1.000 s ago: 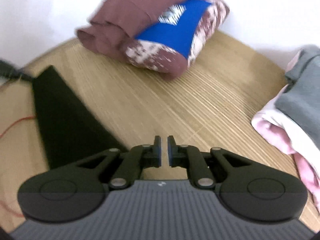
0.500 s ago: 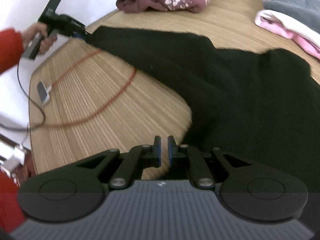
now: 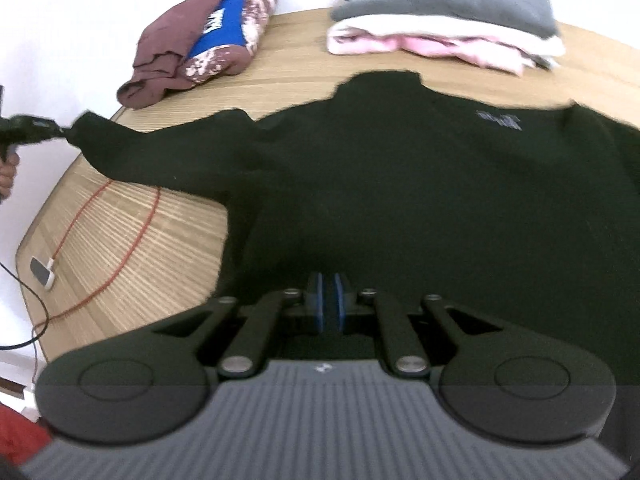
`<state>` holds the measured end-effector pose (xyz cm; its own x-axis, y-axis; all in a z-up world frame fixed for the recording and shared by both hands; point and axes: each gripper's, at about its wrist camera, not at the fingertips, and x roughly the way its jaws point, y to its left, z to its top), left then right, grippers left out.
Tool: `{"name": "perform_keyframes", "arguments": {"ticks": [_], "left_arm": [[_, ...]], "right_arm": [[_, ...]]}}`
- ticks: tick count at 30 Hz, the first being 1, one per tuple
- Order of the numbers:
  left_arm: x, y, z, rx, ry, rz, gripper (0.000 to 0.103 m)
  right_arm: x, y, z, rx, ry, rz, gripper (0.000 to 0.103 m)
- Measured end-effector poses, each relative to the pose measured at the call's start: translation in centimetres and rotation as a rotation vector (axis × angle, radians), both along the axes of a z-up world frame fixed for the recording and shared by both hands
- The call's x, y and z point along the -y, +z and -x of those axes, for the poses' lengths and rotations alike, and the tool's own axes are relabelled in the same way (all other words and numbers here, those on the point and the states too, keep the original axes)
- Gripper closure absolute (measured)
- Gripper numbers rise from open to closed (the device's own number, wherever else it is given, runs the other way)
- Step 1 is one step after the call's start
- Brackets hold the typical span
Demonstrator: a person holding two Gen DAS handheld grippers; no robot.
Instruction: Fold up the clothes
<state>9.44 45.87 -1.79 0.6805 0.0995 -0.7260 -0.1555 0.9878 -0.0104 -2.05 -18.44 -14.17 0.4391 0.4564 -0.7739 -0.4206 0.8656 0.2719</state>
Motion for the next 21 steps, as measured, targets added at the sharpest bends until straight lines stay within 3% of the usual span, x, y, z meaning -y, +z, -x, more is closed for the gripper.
{"name": "perform_keyframes", "arguments": {"ticks": [7, 14, 21], "left_arm": [[10.9, 5.9, 1.4, 0.132, -0.173, -0.006, 0.099], [25.1, 10.6, 3.6, 0.235, -0.347, -0.032, 0.099], [39.3, 11.5, 4.0, 0.266, -0.529, -0.031, 0.099]], "right_arm": [[4.4, -0.5, 3.8, -0.016, -0.041, -0.041, 0.092], [12.0, -1.8, 5.6, -0.053, -0.115, -0.108, 0.092], [19.3, -2.3, 5.9, -0.064, -0.140, -0.181, 0.092]]}}
